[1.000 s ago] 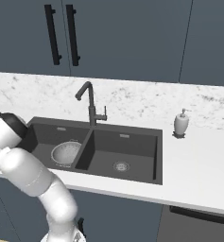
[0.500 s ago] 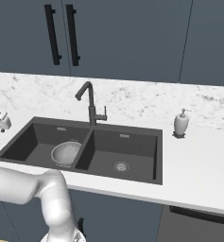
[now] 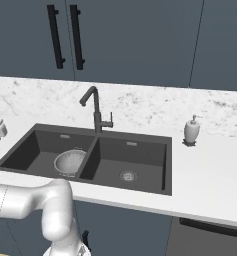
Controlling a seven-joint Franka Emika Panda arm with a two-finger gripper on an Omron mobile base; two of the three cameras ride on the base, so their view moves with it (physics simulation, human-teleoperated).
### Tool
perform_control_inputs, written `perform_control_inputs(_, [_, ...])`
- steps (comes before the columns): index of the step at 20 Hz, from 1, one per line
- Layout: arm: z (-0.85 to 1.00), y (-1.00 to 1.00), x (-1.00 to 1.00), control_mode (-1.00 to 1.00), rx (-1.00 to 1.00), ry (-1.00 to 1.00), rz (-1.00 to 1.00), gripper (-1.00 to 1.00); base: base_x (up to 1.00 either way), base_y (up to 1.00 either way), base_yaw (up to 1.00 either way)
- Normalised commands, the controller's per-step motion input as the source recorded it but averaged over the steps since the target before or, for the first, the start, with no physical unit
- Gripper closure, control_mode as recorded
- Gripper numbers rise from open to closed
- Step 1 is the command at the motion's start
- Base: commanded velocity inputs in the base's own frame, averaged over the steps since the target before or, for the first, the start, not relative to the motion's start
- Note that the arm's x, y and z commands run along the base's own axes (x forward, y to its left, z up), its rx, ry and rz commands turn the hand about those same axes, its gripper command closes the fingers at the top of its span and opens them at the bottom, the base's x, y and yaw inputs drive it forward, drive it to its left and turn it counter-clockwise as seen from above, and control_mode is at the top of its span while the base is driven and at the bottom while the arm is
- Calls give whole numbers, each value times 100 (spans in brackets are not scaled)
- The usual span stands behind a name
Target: Put the colander in the sink, put the banana, tangerine in the colander, and turn on the sink faucet and pour water over the colander.
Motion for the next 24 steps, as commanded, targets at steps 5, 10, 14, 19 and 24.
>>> perform_control_inputs(5, [-23, 14, 5, -100, 0, 1, 0, -100, 0, 0, 0])
perform_control_inputs(10, [-19, 33, 1, -100, 0, 2, 0, -100, 0, 0, 0])
perform_control_inputs(14, [-9, 32, 0, -100, 0, 0, 0, -100, 0, 0, 0])
perform_control_inputs(19, [-21, 9, 4, -100, 0, 0, 0, -100, 0, 0, 0])
perform_control_inputs(24, [-25, 5, 15, -100, 0, 0, 0, -100, 0, 0, 0])
